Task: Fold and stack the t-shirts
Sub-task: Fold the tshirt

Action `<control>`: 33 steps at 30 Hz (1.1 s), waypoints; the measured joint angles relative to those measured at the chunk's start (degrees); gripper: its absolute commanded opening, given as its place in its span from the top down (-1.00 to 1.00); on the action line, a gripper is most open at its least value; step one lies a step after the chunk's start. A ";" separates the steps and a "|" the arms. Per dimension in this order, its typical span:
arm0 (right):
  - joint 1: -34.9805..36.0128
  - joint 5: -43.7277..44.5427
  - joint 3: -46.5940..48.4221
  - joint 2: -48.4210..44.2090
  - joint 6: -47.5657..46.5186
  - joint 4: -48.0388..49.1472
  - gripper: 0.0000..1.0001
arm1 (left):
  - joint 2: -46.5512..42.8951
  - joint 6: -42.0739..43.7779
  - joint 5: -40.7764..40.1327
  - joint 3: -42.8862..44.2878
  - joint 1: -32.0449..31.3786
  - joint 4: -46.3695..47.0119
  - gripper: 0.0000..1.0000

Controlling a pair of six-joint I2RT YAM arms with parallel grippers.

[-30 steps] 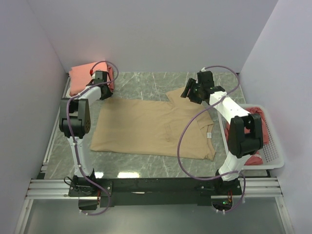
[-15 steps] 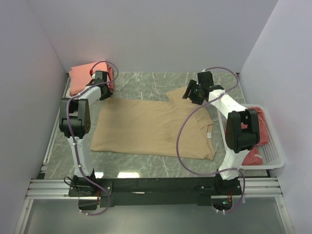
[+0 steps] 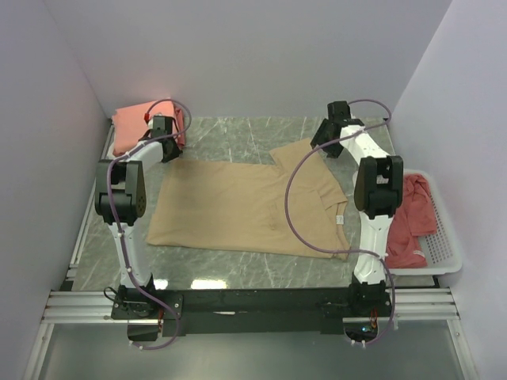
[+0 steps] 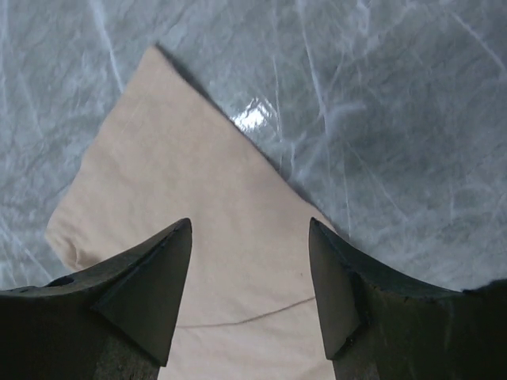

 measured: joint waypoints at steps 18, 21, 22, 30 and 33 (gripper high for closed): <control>0.24 1.97 10.58 10.14 3.34 -6.82 -0.07 | -0.52 -0.70 3.78 -0.85 0.37 1.60 0.99; 0.26 1.95 10.21 10.14 3.56 -6.60 0.10 | -0.72 -1.27 4.04 -1.55 0.42 2.05 0.99; 0.26 1.79 10.21 10.14 3.48 -6.58 0.17 | -0.83 -1.38 4.07 -1.84 0.46 2.21 0.99; 0.87 -0.44 9.88 10.14 3.37 -6.71 0.86 | -2.12 -1.88 4.66 -3.76 1.20 3.28 0.99; 0.94 -0.98 9.88 10.12 3.26 -6.69 1.00 | -2.84 -1.90 4.87 -3.87 1.62 3.41 0.99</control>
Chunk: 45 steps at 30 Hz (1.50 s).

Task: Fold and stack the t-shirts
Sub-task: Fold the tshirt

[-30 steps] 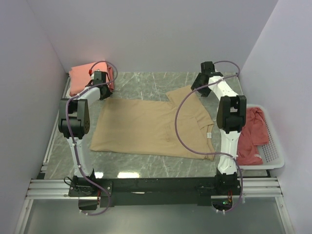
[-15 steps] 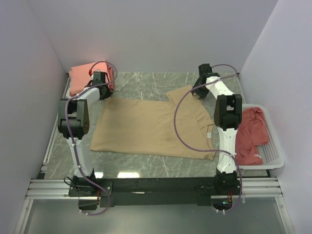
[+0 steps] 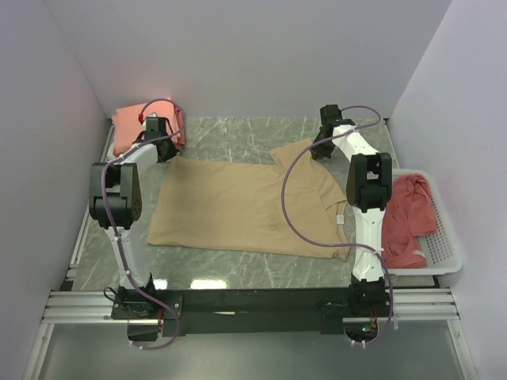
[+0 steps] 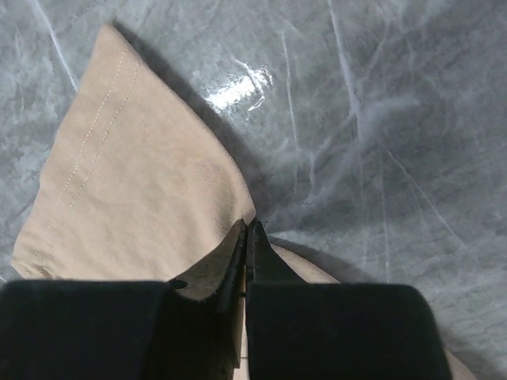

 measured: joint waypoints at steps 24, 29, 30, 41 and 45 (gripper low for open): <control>-1.53 -5.81 1.09 -4.87 -0.76 6.58 1.00 | -0.87 -1.40 6.25 2.25 5.07 4.83 0.99; -1.75 -6.78 -7.87 -11.65 -0.79 9.53 1.00 | -1.03 -2.56 6.84 1.33 5.60 6.40 0.99; -1.75 -6.97 -10.34 -13.70 -0.83 10.32 1.00 | -1.36 -2.82 6.91 0.52 5.68 6.93 0.99; -1.75 -8.24 -33.92 -33.94 -0.66 17.57 1.00 | -9.51 -5.70 5.86 -9.60 6.75 7.98 0.99; -1.73 -8.39 -40.57 -39.23 -0.52 19.54 1.00 | -12.81 -6.82 4.66 -12.41 7.19 8.61 0.99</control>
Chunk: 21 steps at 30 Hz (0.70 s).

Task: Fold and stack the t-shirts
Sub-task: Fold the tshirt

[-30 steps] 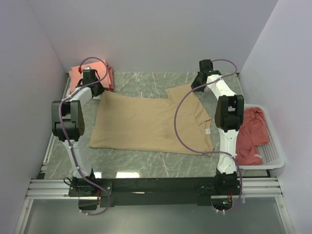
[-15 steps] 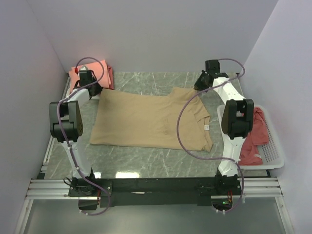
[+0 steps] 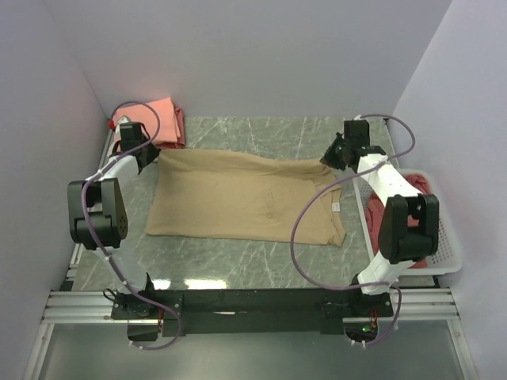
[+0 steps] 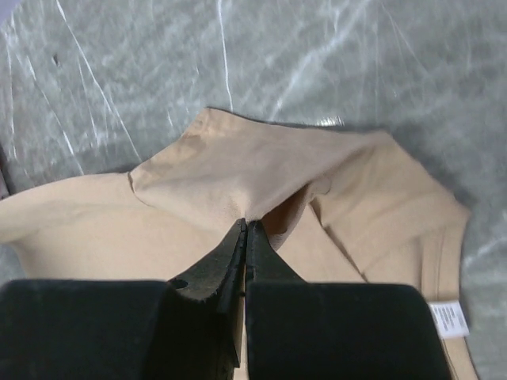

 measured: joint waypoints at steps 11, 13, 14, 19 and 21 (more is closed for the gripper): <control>0.70 1.16 -15.43 -13.11 1.62 2.75 1.00 | -5.49 -3.30 -1.57 -7.23 2.34 0.35 0.99; 0.94 1.40 -17.46 -15.02 1.88 3.08 1.00 | -5.79 -3.65 -1.66 -8.02 2.38 0.42 0.99; 1.05 1.46 -18.49 -16.00 1.97 3.26 1.00 | -6.03 -3.85 -1.73 -8.52 2.38 0.44 0.99; 1.81 1.97 -23.26 -20.13 2.62 3.80 1.00 | -7.23 -4.81 -1.79 -11.04 2.40 1.62 0.98; 1.92 2.14 -24.76 -21.49 2.78 3.80 1.00 | -7.72 -4.96 -1.75 -11.76 2.43 2.38 0.96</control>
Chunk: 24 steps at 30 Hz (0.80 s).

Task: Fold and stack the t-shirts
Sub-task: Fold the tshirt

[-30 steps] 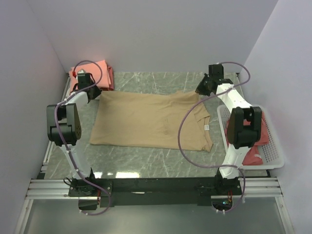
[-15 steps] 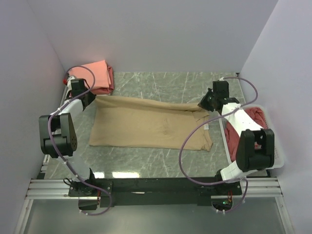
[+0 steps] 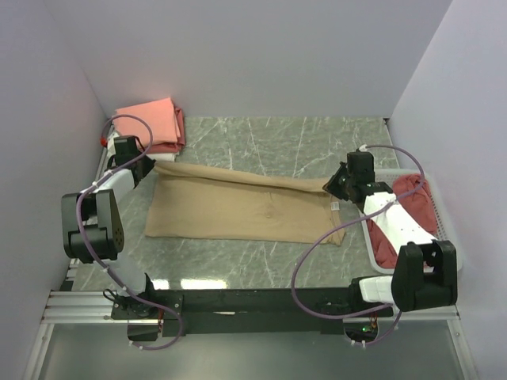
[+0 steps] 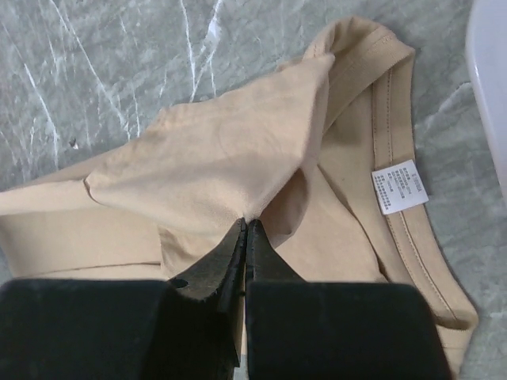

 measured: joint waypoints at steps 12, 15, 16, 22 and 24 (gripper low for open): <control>1.01 0.48 -5.57 -6.05 0.68 0.50 1.00 | -4.17 -1.88 0.17 -5.38 0.00 5.81 0.96; 1.11 0.48 -6.60 -7.15 0.87 0.57 1.00 | -4.39 -2.49 -0.02 -6.51 0.00 6.12 0.96; 1.14 0.48 -6.95 -7.45 0.98 0.57 1.00 | -4.48 -2.73 -0.20 -6.91 0.00 6.12 0.96; 1.14 0.37 -9.53 -8.39 1.33 0.81 1.00 | -5.81 -4.13 -1.25 -8.96 0.00 6.14 0.95; 1.14 0.31 -10.51 -8.76 1.49 0.98 1.00 | -6.29 -4.68 -1.73 -9.66 0.00 6.14 0.95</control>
